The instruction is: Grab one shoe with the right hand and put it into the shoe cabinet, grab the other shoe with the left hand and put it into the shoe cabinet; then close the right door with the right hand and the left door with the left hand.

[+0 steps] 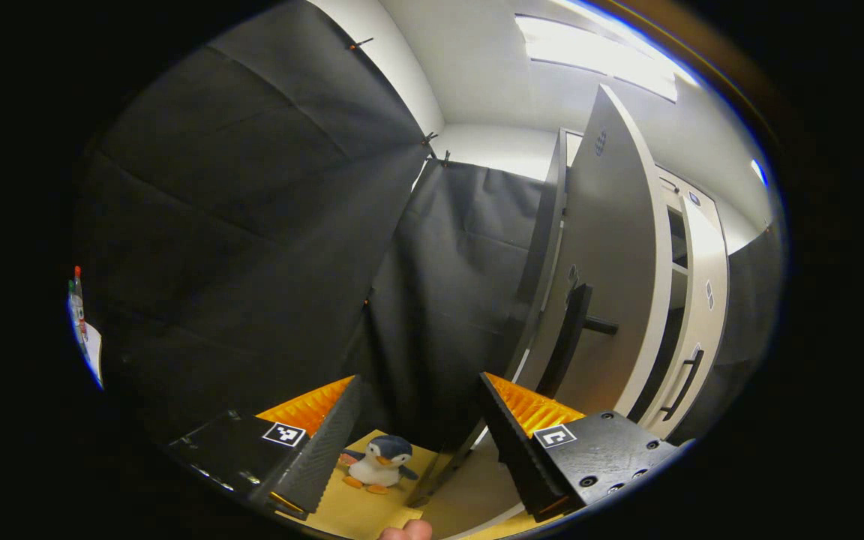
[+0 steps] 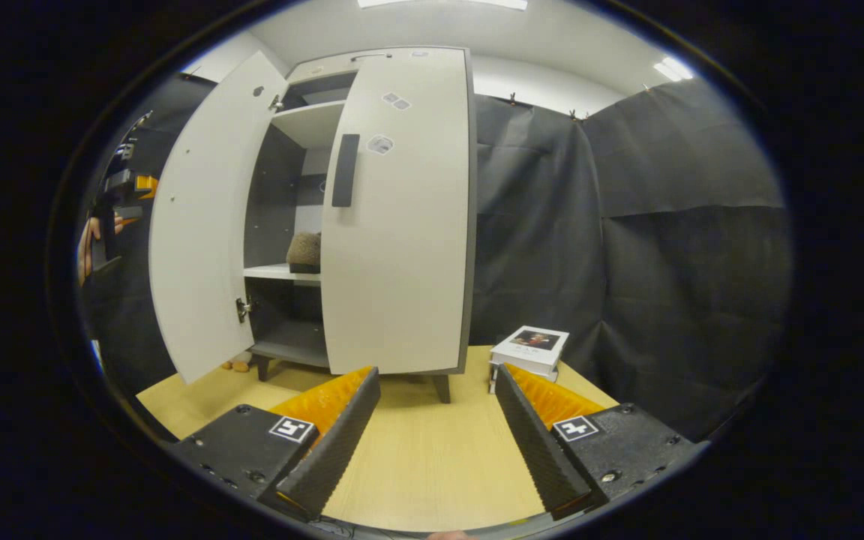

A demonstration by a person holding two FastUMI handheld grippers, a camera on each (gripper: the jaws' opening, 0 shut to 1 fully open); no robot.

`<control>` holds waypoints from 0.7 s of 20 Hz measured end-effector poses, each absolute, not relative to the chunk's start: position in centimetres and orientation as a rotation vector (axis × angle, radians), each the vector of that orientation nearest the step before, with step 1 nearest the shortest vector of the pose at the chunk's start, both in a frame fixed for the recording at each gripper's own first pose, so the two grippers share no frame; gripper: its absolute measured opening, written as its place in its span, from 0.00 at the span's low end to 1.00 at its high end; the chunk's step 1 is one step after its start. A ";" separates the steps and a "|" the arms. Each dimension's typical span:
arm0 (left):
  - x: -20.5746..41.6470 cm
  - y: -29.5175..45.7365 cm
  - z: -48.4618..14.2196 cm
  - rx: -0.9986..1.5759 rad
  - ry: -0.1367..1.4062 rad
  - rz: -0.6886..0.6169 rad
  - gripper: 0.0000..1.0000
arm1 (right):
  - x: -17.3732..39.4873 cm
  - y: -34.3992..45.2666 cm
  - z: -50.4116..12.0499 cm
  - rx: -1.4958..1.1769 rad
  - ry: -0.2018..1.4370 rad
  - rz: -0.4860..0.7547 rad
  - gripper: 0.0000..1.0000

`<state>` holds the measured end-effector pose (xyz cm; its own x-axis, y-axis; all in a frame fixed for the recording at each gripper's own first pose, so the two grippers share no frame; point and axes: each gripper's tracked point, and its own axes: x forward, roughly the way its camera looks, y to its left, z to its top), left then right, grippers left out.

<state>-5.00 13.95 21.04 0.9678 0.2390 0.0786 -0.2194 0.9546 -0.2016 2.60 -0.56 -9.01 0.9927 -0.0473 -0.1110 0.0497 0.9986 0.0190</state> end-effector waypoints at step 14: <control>-5.1 5.7 20.8 -0.203 -0.070 0.072 0.94 | 3.8 -1.6 -9.9 0.002 0.134 -0.058 1.00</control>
